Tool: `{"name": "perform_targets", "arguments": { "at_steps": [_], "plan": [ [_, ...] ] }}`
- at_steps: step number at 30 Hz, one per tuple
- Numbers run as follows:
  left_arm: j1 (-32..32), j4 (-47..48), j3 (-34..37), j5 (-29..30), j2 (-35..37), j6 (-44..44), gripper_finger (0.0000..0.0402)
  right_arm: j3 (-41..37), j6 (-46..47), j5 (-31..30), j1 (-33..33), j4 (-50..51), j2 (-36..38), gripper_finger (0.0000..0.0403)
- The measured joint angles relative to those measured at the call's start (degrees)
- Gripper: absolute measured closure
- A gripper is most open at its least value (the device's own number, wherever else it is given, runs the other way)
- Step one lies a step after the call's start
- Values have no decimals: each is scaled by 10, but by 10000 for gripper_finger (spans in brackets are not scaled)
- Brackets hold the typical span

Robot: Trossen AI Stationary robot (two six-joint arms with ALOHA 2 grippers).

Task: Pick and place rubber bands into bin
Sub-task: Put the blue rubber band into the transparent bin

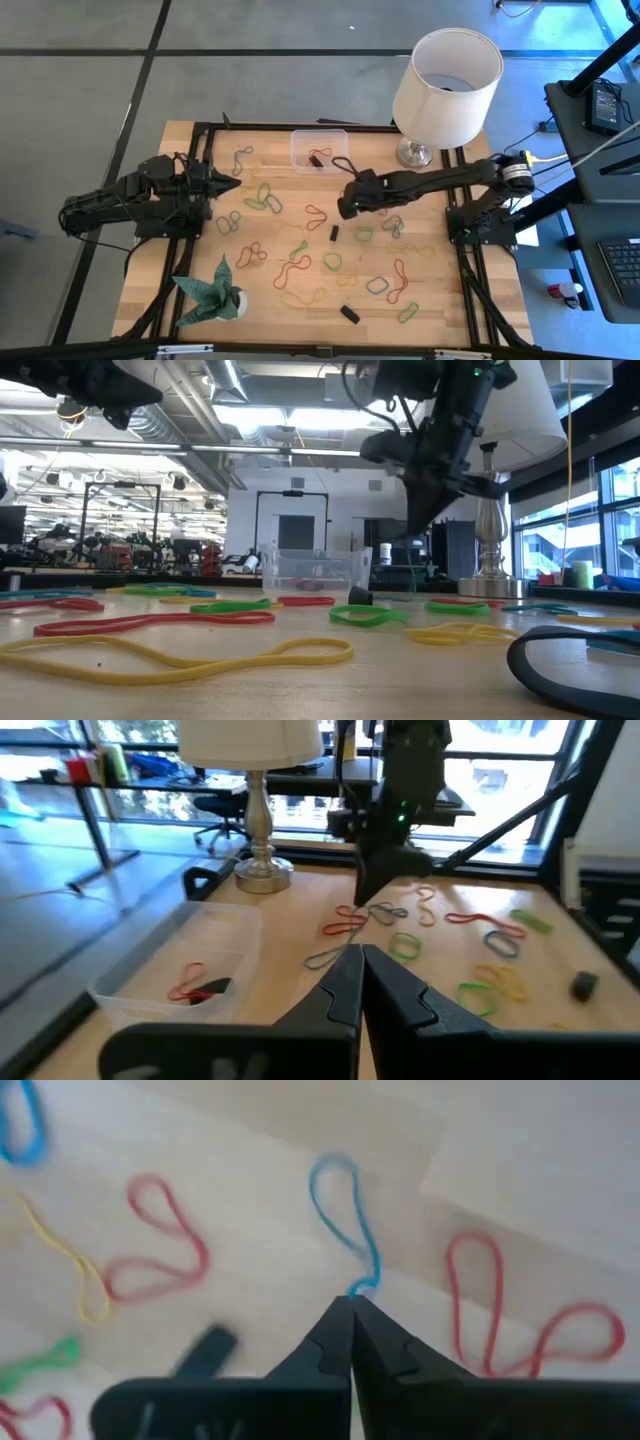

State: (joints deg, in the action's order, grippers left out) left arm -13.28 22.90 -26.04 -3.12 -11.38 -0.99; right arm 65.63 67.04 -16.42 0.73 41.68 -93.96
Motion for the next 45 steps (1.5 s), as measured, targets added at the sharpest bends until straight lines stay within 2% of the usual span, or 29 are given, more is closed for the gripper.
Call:
{"name": "perform_targets", "arguments": {
  "at_steps": [3,6,10,16,19,22,24,29,38,45],
  "plan": [
    [0,0,0,36,0,25,400,0,-1,-33,1,-26,25,401],
    [0,0,0,96,0,27,399,4,-7,-55,1,-42,46,402],
    [0,1,0,162,0,28,399,57,-73,-91,-5,-26,57,402],
    [0,3,0,171,0,48,398,179,-229,-140,-44,-31,44,403],
    [0,3,0,177,0,48,400,239,-312,-143,-75,-40,25,403],
    [0,2,0,212,0,48,400,285,-378,-139,-104,-40,-1,403],
    [0,2,0,235,0,52,399,306,-403,-113,-122,-32,-19,403],
    [0,1,0,262,0,59,400,301,-405,-33,-139,17,-48,398],
    [0,1,0,286,0,59,400,272,-335,-15,-109,127,-57,366],
    [0,3,0,256,0,63,399,196,-311,17,-56,105,-57,332]
  ]
}}
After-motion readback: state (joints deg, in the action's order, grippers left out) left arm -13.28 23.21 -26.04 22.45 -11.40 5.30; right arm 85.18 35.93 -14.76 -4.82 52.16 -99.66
